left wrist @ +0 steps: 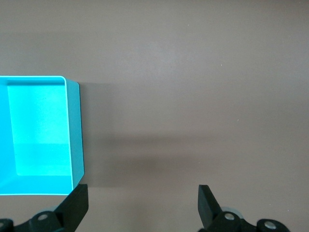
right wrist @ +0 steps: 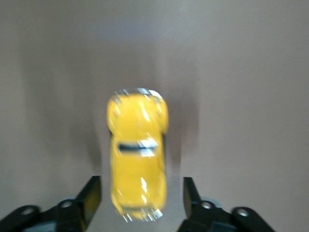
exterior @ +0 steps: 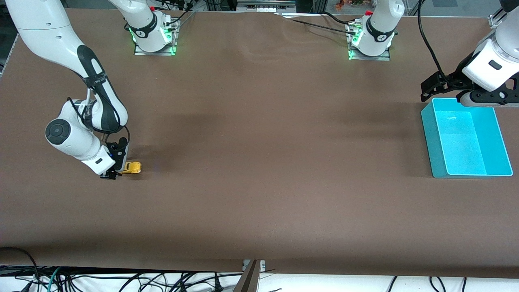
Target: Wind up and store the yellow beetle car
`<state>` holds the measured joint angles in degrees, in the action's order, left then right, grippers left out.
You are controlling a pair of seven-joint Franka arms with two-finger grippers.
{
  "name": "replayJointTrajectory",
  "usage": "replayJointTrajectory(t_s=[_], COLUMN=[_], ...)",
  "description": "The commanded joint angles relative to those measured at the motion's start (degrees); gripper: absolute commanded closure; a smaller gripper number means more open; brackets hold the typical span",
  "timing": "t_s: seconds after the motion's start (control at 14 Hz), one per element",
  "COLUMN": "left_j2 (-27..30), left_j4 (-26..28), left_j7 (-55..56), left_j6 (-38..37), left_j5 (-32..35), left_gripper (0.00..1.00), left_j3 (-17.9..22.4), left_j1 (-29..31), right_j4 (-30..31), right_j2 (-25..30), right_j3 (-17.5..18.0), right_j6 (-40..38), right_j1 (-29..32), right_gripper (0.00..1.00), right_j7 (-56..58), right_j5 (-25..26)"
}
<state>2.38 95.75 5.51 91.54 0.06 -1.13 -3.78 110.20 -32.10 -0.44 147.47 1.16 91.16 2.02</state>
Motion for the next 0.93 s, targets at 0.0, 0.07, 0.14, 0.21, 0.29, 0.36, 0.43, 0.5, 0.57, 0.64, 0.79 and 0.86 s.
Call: replayJointTrajectory(t_s=[0.0,0.07,0.14,0.21,0.29,0.36,0.43,0.5,0.57,0.64,0.79,0.86], left_j2=[-1.15,-1.15,-1.15,-1.15,-1.15,-1.15,-1.15,-1.15,-1.15,-1.15,-1.15,-1.15], left_j4=[-1.88,-1.88,-1.88,-1.96,-1.97,-1.97,-1.88,-1.96,-1.97,-1.97,-1.97,-1.97], left_j7=[0.38,0.38,0.38,0.29,0.38,0.38,0.38,0.38,0.29,0.38,0.38,0.38], left_j6=[-1.28,-1.28,-1.28,-1.28,-1.28,-1.28,-1.28,-1.19,-1.19,-1.19,-1.19,-1.19], left_j5=[0.46,0.46,0.46,0.46,0.46,0.46,0.46,0.46,0.46,0.46,0.46,0.46], left_gripper=[0.00,0.00,0.00,0.00,0.00,0.00,0.00,0.00,0.00,0.00,0.00,0.00], left_j3=[-0.37,-0.37,-0.37,-0.37,-0.37,-0.37,-0.37,-0.37,-0.37,-0.37,-0.37,-0.37], left_j1=[0.26,0.26,0.26,0.26,0.26,0.26,0.26,0.26,0.26,0.26,0.26,0.26], right_j4=[-9.59,-14.09,-16.40,-17.55,-17.82,-17.91,-17.91,-18.00,-18.61,-20.62,-27.11,-29.49], right_j2=[2.31,1.87,1.96,2.13,2.66,3.79,4.85,6.42,7.83,8.63,8.73,8.73], right_j3=[3.68,3.69,3.78,3.87,3.95,3.95,4.56,5.79,6.41,6.85,7.29,7.38], right_j6=[-11.08,-17.07,-20.44,-21.69,-22.66,-24.32,-25.47,-26.70,-28.63,-32.21,-40.82,-43.91], right_j1=[0.16,0.15,0.15,-0.02,-0.20,-0.37,-0.63,-0.72,-0.81,-1.07,-1.34,-1.95], right_gripper=[0.00,0.00,0.00,0.00,0.00,0.00,0.00,0.00,0.00,0.00,0.00,0.00], right_j7=[-2.28,-4.57,-6.42,-8.96,-12.38,-16.59,-21.33,-25.64,-30.21,-34.78,-45.31,-51.55], right_j5=[-1.49,-1.67,-1.76,-1.93,-2.72,-3.42,-3.78,-3.69,-3.69,-3.69,-3.60,-3.60])
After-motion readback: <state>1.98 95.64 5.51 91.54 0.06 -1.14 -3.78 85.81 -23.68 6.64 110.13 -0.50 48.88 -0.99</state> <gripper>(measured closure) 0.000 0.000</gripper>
